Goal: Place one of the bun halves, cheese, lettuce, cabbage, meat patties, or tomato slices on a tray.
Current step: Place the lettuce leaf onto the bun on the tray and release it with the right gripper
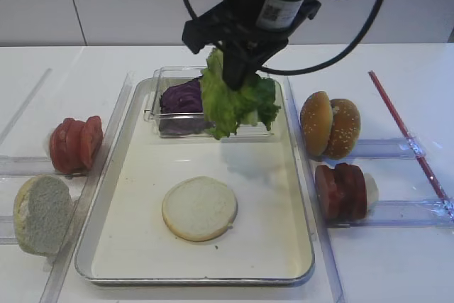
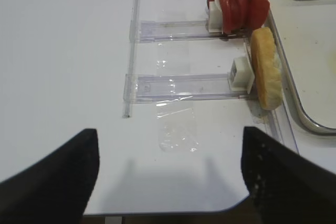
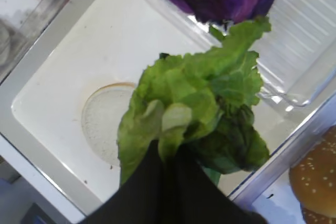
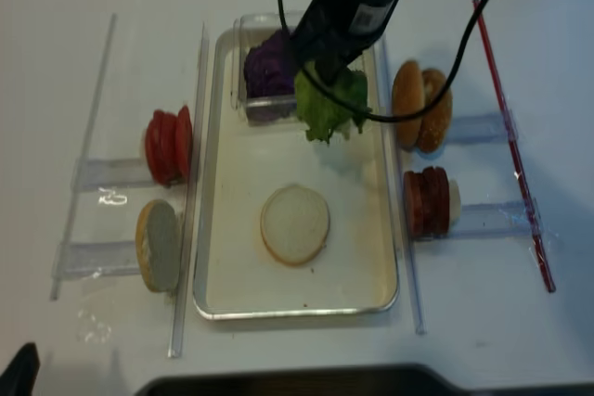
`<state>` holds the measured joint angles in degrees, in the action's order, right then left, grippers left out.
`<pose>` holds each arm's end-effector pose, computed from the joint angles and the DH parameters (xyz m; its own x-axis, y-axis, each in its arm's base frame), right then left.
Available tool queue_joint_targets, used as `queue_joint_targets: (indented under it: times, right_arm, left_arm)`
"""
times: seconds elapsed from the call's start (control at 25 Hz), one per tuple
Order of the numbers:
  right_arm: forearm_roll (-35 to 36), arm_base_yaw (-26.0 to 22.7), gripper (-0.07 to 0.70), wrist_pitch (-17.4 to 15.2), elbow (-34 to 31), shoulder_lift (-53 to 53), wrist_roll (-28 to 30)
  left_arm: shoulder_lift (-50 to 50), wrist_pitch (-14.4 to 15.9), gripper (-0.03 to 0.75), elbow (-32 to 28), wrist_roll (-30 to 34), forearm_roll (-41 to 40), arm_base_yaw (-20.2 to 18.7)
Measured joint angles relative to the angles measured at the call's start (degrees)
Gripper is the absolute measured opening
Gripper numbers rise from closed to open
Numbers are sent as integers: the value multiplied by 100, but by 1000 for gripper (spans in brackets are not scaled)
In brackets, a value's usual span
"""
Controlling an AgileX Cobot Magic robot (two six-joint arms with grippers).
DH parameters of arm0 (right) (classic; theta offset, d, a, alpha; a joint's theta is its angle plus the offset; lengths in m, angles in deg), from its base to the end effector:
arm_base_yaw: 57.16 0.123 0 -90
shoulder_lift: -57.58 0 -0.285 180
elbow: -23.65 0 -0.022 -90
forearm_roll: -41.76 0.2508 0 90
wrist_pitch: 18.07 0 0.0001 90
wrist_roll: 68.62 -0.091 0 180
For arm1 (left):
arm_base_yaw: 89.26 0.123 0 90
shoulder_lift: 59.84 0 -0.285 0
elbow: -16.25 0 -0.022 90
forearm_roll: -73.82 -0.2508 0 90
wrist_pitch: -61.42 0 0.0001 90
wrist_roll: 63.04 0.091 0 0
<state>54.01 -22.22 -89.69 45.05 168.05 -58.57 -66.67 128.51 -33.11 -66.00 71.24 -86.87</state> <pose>0.3010 0.2327 0.3321 -0.7014 -0.6177 -0.3556 -0.6956 0.7021 0.1524 -0.0110 0.0033 0.2648 -0.5450 -0.0569 -0.8365 -0.0950 0.9955 -0.0058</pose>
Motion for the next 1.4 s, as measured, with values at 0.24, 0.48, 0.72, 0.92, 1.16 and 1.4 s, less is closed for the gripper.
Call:
queue_joint_targets:
  times: [0.24, 0.48, 0.72, 0.92, 1.16, 1.4]
  right_arm:
    - [49, 531, 66, 347, -669, -346, 0]
    - [349, 634, 66, 588, -1073, -449, 79]
    - [558, 718, 66, 920, -1349, -544, 224]
    - [570, 900, 66, 1325, -1631, -563, 240]
    - [366, 937, 66, 1601, -1825, -563, 276]
    - [166, 937, 66, 1762, -1825, -494, 300]
  left_arm:
    - [0, 0, 554, 0, 0, 0, 0]
    - [0, 0, 554, 0, 0, 0, 0]
    - [0, 0, 554, 0, 0, 0, 0]
    - [0, 0, 554, 0, 0, 0, 0]
    - [0, 0, 554, 0, 0, 0, 0]
    - [0, 0, 554, 0, 0, 0, 0]
